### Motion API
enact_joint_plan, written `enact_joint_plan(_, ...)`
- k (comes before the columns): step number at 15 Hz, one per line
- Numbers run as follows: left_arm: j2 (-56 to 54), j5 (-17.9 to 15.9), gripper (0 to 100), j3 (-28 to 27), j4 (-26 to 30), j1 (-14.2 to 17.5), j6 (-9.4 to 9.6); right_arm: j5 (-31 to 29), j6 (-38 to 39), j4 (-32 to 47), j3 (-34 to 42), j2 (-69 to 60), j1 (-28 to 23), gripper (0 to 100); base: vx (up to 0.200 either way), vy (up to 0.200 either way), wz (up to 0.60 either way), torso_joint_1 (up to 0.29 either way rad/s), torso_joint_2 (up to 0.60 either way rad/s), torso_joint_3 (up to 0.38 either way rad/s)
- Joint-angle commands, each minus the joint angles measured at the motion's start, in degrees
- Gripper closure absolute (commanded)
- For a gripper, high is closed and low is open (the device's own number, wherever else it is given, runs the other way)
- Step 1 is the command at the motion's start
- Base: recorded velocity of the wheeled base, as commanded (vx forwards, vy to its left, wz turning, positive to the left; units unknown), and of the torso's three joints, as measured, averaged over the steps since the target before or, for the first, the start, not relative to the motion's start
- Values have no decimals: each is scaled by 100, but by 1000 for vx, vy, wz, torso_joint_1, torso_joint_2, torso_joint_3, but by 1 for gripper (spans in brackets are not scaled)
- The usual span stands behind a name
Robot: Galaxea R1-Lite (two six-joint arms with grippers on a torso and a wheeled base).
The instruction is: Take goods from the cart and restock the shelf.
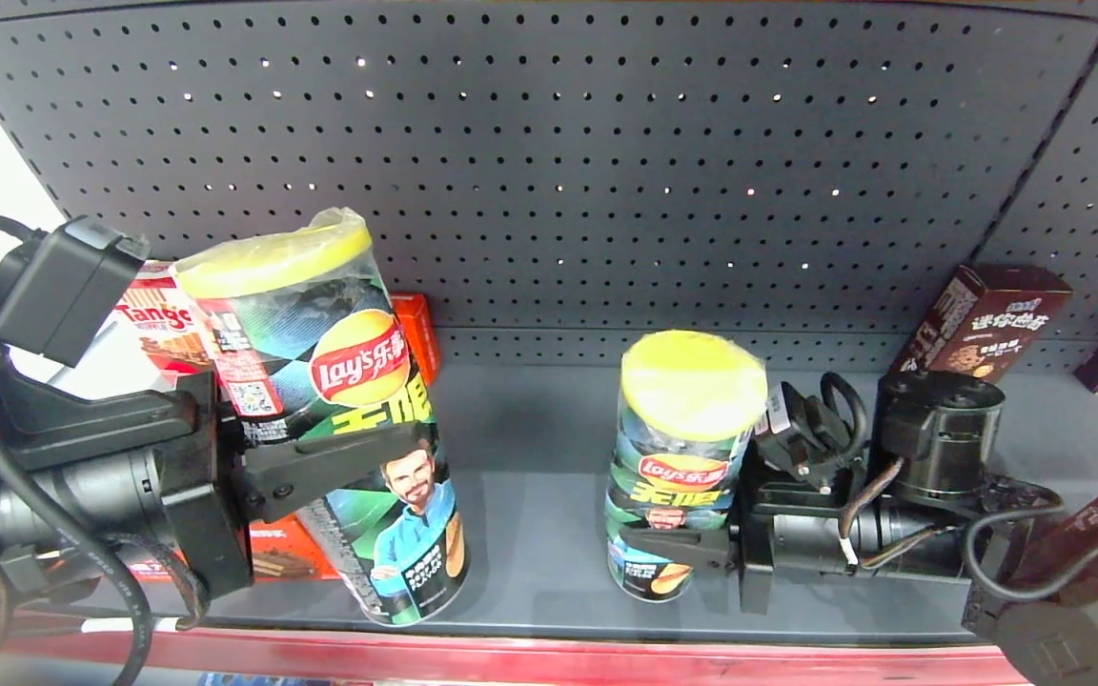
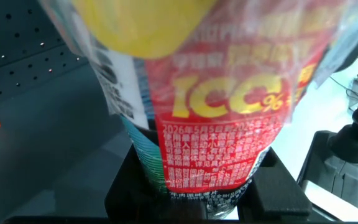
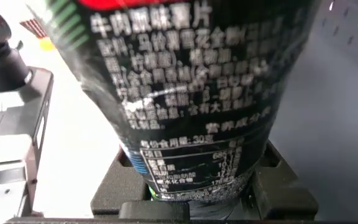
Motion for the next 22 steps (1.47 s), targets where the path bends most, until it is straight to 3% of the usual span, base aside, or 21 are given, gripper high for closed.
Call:
enact_joint_plan(1, -3, 1, 100, 6, -1, 23, -2, -2, -6, -14, 75, 6, 4, 100, 0, 0, 0, 0, 0, 0)
enact_joint_plan(9, -3, 1, 100, 6, -1, 32, -2, 15, -23, -31, 66, 217, -31, 100, 0, 0, 0, 0, 0, 0)
enact_joint_plan(10, -3, 1, 100, 15, -1, 32, -2, 6, -32, -31, 83, 208, -31, 0, 0, 0, 0, 0, 0, 0)
enact_joint_plan(22, -90, 1, 100, 165, -10, 32, -2, 15, -138, -31, 496, -416, -444, 0, 0, 0, 0, 0, 0, 0)
